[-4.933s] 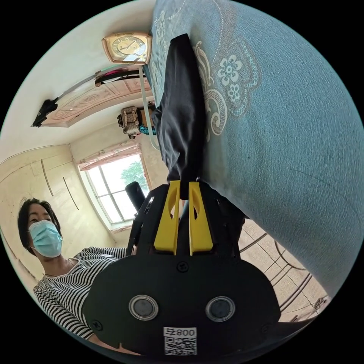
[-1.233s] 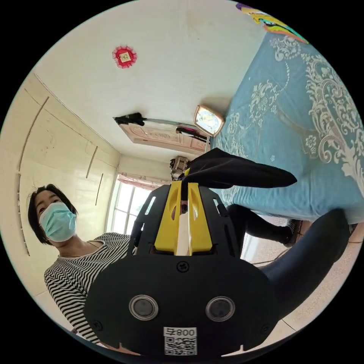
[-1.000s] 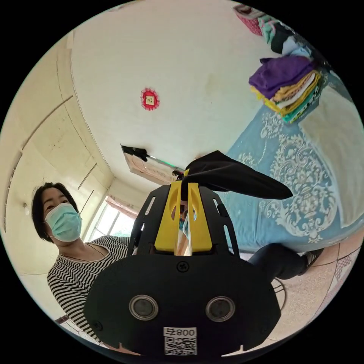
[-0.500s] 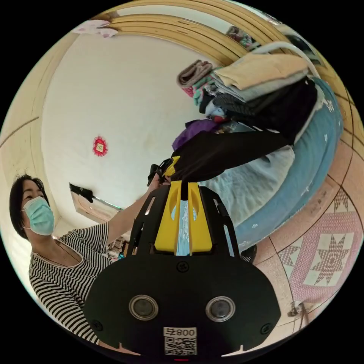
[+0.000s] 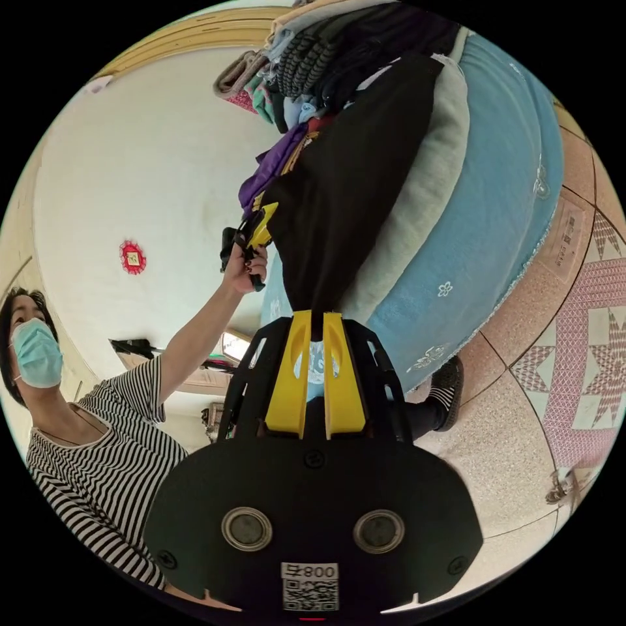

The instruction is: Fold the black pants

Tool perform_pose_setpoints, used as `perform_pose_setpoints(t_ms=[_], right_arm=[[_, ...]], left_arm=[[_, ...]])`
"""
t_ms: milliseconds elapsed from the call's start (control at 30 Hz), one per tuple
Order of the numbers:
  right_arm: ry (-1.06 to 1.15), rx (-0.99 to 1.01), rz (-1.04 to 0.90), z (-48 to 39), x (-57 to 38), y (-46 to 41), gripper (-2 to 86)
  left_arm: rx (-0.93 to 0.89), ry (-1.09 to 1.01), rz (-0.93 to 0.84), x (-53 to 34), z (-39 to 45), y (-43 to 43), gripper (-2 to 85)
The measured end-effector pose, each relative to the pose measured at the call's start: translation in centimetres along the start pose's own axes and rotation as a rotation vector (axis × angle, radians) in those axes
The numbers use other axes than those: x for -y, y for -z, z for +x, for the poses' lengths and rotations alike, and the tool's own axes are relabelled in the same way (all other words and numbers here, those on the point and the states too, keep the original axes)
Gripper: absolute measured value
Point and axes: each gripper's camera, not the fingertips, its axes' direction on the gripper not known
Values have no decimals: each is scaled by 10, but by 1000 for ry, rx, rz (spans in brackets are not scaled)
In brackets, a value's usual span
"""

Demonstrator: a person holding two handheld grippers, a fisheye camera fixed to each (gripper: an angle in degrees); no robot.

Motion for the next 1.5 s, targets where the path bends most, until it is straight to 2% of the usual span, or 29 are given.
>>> perform_pose_setpoints(t_ms=[233, 400, 467, 567, 700, 767, 833, 867, 1033, 1200, 1300, 1367, 1400, 1500], right_arm=[[-36, 28, 105, -1, -21, 10, 23], [-81, -45, 242, -11, -41, 34, 14], [-21, -143, 317, -33, -38, 48, 6], [131, -330, 333, -80, -5, 50, 2], [277, -636, 255, -119, 49, 22, 1], [296, -886, 192, -119, 77, -9, 1], [279, -938, 99, -108, 90, -31, 1], [294, -943, 120, -110, 87, -37, 1], [338, -976, 129, -128, 65, -46, 1], [418, -898, 215, -180, 21, -38, 1], [523, -812, 176, -206, -22, -59, 1], [561, -837, 33, -205, -44, -98, 1], [560, -854, -14, -201, -47, -109, 1], [645, -997, 55, -206, -75, -133, 1]], left_arm=[[146, -14, 136, -22, -26, -16, 117], [199, -137, 262, -39, -7, -40, 92], [220, -195, 241, -35, 0, -58, 73], [382, -258, 178, -23, 5, -95, 30], [677, -280, 33, -8, -12, -157, 8], [737, -303, 10, -7, -20, -178, 5], [788, -348, 11, -9, -22, -193, 4], [818, -365, 6, -9, -22, -202, 3], [793, -362, 9, -11, -25, -206, 2], [626, -433, 143, -47, -13, -183, 2], [662, -414, 70, -54, -30, -199, 2], [634, -400, -9, -52, -45, -211, 3], [597, -388, 16, -52, -48, -207, 3], [579, -358, -18, -47, -45, -199, 2]])
